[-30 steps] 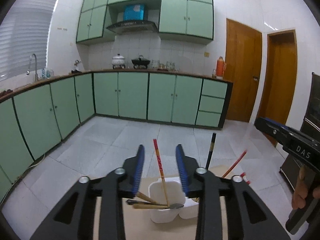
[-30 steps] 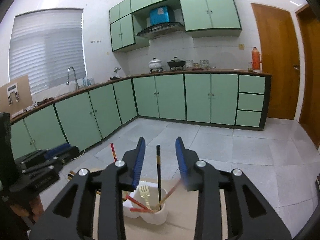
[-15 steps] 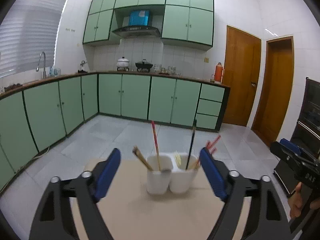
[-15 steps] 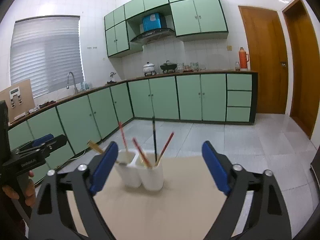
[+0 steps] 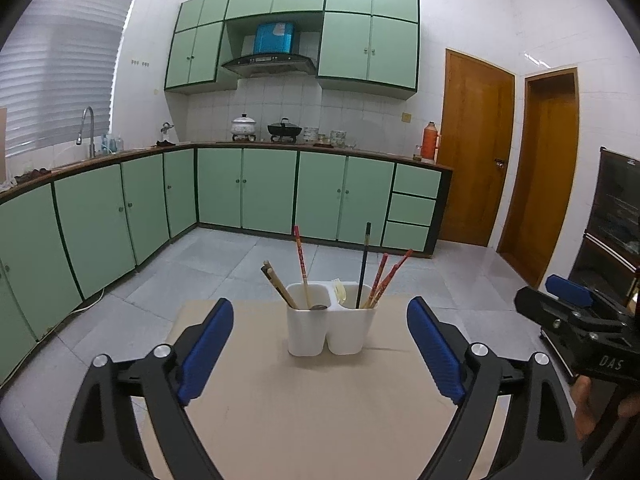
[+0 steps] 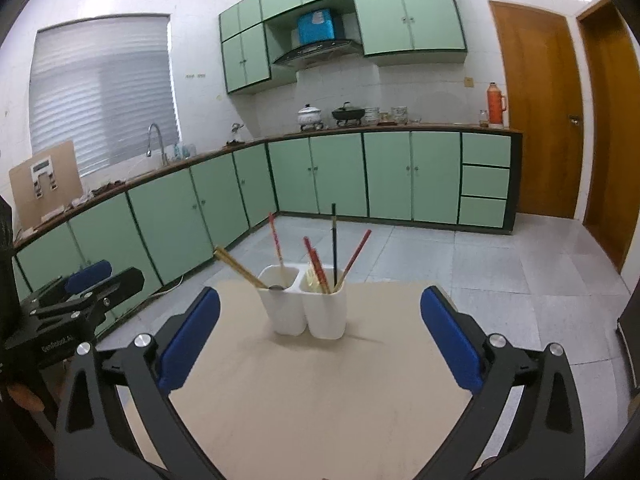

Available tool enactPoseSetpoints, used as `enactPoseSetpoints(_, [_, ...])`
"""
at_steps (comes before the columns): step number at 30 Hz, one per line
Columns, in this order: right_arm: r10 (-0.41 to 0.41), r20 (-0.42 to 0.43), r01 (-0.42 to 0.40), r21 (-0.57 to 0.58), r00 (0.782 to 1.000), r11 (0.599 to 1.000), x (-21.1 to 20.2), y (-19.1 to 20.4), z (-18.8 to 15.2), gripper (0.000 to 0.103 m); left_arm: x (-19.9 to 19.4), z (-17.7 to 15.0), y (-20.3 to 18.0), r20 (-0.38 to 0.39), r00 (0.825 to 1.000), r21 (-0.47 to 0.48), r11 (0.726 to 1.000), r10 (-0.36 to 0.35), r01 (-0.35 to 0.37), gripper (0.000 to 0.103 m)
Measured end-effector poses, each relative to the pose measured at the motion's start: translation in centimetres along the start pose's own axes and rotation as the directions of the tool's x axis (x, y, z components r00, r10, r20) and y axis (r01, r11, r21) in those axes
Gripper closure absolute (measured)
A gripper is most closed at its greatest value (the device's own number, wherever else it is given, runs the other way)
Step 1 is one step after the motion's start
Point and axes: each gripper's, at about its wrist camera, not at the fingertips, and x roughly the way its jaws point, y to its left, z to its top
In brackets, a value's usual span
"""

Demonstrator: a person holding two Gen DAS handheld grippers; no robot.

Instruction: Organize utensils

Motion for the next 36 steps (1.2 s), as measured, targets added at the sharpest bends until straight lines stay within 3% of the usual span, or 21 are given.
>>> enactPoseSetpoints(13, [0.018, 0.027, -0.017, -0.029, 0.999, 0.999, -1.6, 1.2, 0.8, 0.006, -2.4, 0.4, -0.8, 0.041, 0.999, 0.018, 1.0, 0.009, -0.01, 0.015])
enactPoseSetpoints(36, [0.013, 0.041, -0.011, -0.052, 0.999, 0.999, -1.6, 1.8, 1.2, 0.006, -3.1, 0.4, -1.3, 0.053, 0.999, 0.03, 0.999, 0.013, -0.015, 0.015])
